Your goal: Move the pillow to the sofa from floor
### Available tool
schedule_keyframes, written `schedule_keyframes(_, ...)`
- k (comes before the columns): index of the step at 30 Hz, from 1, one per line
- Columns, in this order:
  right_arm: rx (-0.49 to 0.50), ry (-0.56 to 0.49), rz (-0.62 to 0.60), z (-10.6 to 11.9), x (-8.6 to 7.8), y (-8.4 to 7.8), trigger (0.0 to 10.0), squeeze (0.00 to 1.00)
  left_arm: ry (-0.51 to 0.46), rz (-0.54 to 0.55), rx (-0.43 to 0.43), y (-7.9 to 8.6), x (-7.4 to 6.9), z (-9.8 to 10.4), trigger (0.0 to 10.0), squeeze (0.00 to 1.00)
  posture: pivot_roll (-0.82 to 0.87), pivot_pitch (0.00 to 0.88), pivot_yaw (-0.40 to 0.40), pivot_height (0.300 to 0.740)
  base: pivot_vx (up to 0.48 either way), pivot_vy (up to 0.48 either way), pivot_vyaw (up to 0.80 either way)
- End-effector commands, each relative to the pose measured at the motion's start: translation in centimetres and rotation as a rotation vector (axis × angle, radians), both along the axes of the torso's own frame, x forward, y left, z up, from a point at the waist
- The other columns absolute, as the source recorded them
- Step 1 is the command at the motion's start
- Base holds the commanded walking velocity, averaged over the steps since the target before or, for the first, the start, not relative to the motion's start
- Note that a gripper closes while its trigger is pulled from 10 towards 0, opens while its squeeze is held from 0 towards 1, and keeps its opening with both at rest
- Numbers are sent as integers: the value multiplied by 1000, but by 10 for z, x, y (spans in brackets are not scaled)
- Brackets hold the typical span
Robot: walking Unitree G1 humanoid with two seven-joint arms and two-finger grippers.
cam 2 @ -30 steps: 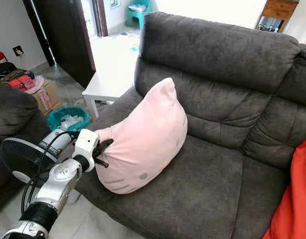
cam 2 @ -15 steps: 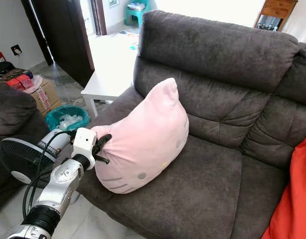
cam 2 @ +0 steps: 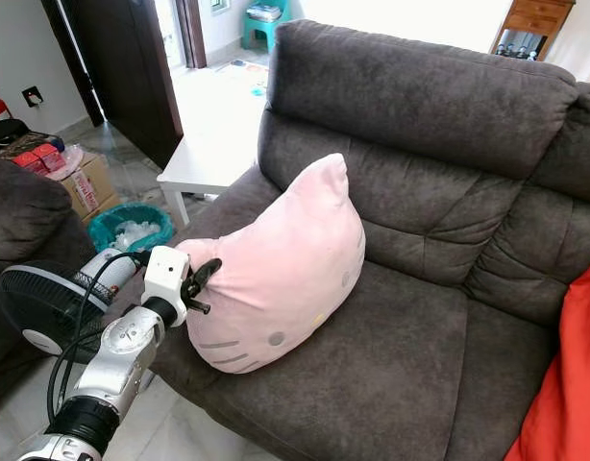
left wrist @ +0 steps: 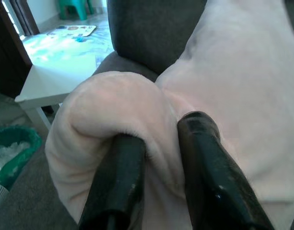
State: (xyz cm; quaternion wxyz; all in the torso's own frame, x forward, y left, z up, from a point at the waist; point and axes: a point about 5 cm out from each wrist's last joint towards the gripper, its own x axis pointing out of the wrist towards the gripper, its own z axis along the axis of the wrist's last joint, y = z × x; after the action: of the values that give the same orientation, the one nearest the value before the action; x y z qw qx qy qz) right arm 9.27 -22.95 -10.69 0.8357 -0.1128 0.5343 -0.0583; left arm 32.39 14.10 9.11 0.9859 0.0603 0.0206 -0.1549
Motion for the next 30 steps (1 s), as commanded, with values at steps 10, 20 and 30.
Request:
schedule_keyframes(10, 0, 25, -17, -1, -6, -2, 10000, 0, -110, 17, -39, -3, -3, 19, 10000, 729, 59, 7, -41, 740, 0, 0, 0)
schedule_keyframes(20, 4, 23, -22, -2, -7, -1, 10000, 0, -83, -76, 108, -9, -25, 0, 10000, 0, 67, 0, -32, 740, 0, 0, 0)
schedule_keyframes(30, 28, 5, -92, -2, -8, 0, 10000, 0, 172, 194, 231, 36, -57, -66, 10000, 0, 64, 17, -27, 740, 0, 0, 0)
